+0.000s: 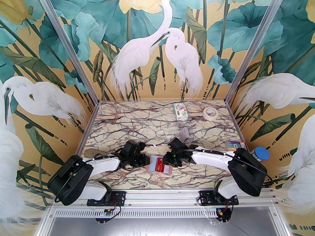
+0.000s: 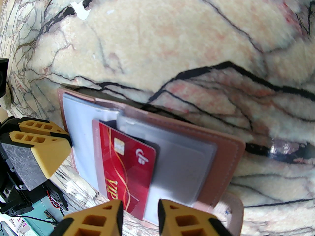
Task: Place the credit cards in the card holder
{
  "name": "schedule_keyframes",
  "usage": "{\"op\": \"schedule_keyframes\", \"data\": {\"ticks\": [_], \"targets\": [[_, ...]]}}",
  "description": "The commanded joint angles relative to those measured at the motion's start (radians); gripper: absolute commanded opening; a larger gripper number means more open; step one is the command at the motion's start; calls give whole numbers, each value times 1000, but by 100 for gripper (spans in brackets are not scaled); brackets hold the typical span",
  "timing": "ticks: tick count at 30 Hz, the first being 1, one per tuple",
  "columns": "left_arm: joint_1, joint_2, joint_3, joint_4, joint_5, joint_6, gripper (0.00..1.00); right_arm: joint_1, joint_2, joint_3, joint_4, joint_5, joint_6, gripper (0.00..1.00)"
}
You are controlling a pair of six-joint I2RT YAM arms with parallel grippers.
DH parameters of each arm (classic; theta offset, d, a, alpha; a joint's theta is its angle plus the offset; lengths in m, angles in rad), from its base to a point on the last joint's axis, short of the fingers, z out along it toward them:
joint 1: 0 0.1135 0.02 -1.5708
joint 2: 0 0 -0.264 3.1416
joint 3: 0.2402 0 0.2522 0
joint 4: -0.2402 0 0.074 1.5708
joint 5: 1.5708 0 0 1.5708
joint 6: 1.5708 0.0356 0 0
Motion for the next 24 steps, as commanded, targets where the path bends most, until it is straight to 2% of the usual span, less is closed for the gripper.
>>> {"op": "schedule_keyframes", "data": {"ticks": [1, 24], "targets": [[-7, 13, -7, -47, -38, 14, 18, 13, 17, 28, -16, 11, 13, 30], [-7, 13, -10, -44, -37, 13, 17, 40, 73, 60, -9, 6, 22, 30]]}}
